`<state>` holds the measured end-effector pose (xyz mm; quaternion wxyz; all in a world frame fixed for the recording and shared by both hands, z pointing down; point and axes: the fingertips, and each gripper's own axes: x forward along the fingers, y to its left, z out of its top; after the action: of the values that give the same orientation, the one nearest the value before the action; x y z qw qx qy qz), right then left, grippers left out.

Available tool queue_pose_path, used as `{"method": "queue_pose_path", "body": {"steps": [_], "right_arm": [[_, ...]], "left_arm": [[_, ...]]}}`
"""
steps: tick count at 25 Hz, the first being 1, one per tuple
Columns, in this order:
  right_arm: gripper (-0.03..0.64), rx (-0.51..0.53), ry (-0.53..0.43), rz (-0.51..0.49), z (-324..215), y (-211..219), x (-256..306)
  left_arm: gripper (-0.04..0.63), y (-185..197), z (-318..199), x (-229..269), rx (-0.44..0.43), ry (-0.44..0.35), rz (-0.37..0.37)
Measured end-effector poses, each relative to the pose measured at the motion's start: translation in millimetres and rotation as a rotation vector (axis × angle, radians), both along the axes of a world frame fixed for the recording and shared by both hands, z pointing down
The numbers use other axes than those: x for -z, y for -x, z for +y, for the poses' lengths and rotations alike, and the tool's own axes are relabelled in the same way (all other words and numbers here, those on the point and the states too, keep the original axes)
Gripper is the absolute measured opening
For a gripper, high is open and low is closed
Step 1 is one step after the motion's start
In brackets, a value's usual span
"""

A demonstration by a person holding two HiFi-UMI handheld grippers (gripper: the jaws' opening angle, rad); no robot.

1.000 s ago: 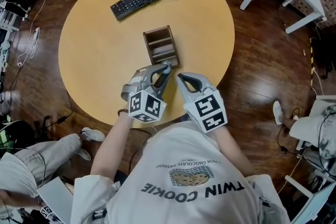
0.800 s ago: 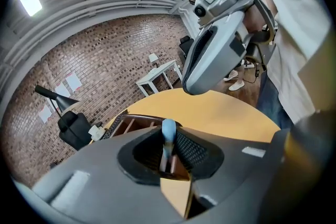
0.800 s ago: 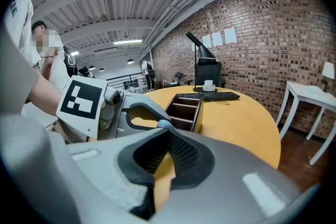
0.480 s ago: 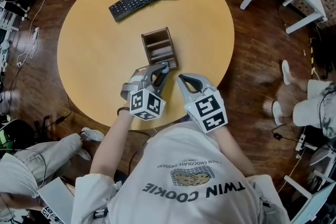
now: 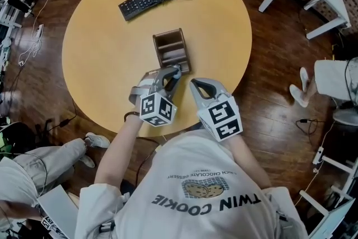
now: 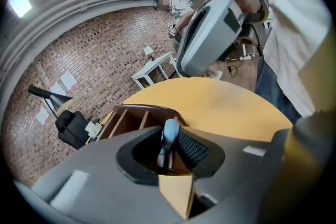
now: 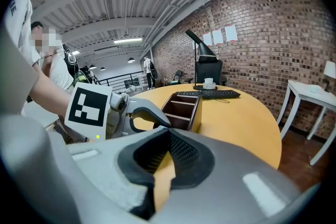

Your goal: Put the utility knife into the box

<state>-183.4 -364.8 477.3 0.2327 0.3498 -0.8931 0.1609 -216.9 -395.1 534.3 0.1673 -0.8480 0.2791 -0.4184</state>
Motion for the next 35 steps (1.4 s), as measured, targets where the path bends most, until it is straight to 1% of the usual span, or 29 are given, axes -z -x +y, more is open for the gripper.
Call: {"method": "queue_pose_path", "body": {"steps": [2,5,10,13,16,22,27,35], "right_arm": [[0.002,0.003,-0.001,-0.001,1.6,1.0,0.2],[0.002,0.004,-0.004,-0.002,5.3,1.9,1.4],[0.002,0.004,-0.01,-0.006,13.5,3.0,6.4],[0.002,0.007,-0.019,-0.011,21.1,5.2,10.1],[0.002,0.015,-0.026,-0.016,31.0,8.6,12.7],[0.002,0.024,-0.049,-0.024,56.9,16.6,21.8],[0.002,0.042,-0.062,-0.019,86.0,24.1,27.4],[0.002,0.088,-0.072,0.0,133.6,35.9,37.6]], "left_arm": [[0.113,0.9,1.9,-2.2,0.002,0.01,-0.008],[0.133,2.1,5.2,-1.8,0.007,0.012,-0.012],[0.141,5.8,10.2,9.9,0.034,-0.01,0.006],[0.14,8.8,15.7,19.4,0.056,-0.03,0.032],[0.14,11.9,24.8,26.8,0.08,-0.033,0.061],[0.138,16.2,56.5,45.8,0.123,-0.038,0.132],[0.08,20.2,91.9,54.8,0.172,-0.037,0.184],[0.042,27.0,148.8,70.9,0.251,-0.024,0.281]]}}
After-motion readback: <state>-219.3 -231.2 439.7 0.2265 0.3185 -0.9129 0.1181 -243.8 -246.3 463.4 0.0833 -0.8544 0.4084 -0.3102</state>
